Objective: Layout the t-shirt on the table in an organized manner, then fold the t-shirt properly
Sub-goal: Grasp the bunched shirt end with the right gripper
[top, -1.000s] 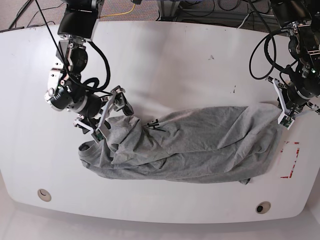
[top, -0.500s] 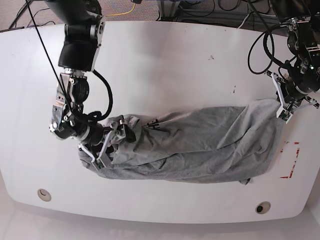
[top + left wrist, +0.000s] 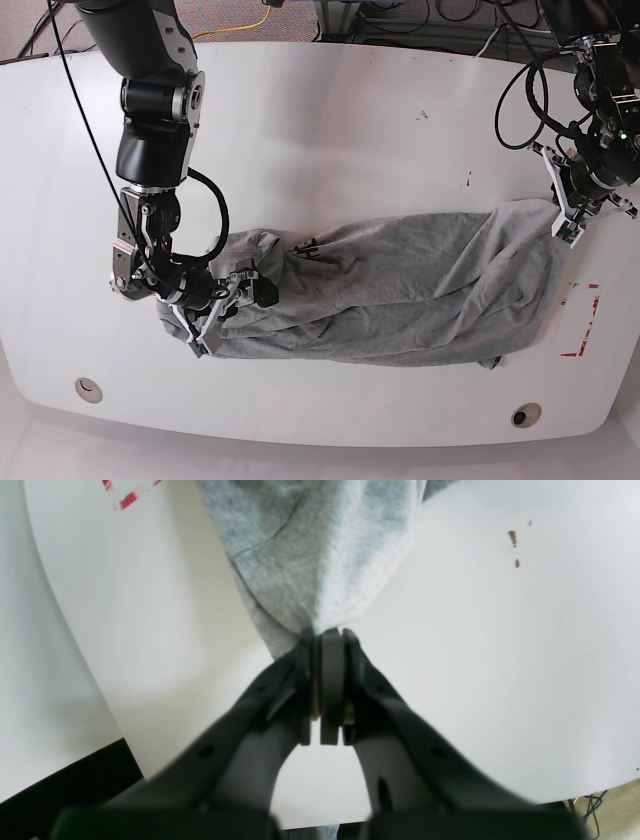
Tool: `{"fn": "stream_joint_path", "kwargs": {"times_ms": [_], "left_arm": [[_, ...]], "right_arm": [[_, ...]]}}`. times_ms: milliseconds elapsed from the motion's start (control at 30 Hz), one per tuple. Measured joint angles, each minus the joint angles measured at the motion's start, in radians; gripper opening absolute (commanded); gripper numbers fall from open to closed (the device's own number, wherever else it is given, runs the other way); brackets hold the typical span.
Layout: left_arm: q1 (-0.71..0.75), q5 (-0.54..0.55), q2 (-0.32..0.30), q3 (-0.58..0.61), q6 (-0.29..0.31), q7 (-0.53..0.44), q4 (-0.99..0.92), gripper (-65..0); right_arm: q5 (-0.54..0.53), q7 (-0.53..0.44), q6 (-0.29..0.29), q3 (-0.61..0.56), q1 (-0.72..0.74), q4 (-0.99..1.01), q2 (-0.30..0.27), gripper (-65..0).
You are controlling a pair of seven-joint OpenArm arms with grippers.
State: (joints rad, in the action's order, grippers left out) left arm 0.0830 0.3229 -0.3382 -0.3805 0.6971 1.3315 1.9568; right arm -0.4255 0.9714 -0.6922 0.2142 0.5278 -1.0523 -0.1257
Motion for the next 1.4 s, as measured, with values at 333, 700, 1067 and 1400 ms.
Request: {"fn": "stream_joint_path", "kwargs": {"times_ms": [333, 700, 1067, 1400], "left_arm": [[0.0, 0.0, 0.0, 0.0, 0.0, 0.0, 0.0, -65.0], [0.0, 0.0, 0.0, 0.0, 0.0, 0.0, 0.0, -65.0], [0.0, 0.0, 0.0, 0.0, 0.0, 0.0, 0.0, -65.0], [0.0, 0.0, 0.0, 0.002, 0.0, 0.0, 0.0, -65.0]], "right_arm": [[0.003, -0.014, 0.0, 0.0, -0.005, 0.042, -0.005, -13.3], [0.0, -0.029, 0.0, -0.006, -0.017, 0.042, 0.001, -31.9], [0.002, -0.029, 0.0, -0.006, -0.031, 0.042, 0.001, -64.4], [0.003, 0.032, 0.0, -0.006, -0.041, -0.06, 0.001, -65.0]]}}
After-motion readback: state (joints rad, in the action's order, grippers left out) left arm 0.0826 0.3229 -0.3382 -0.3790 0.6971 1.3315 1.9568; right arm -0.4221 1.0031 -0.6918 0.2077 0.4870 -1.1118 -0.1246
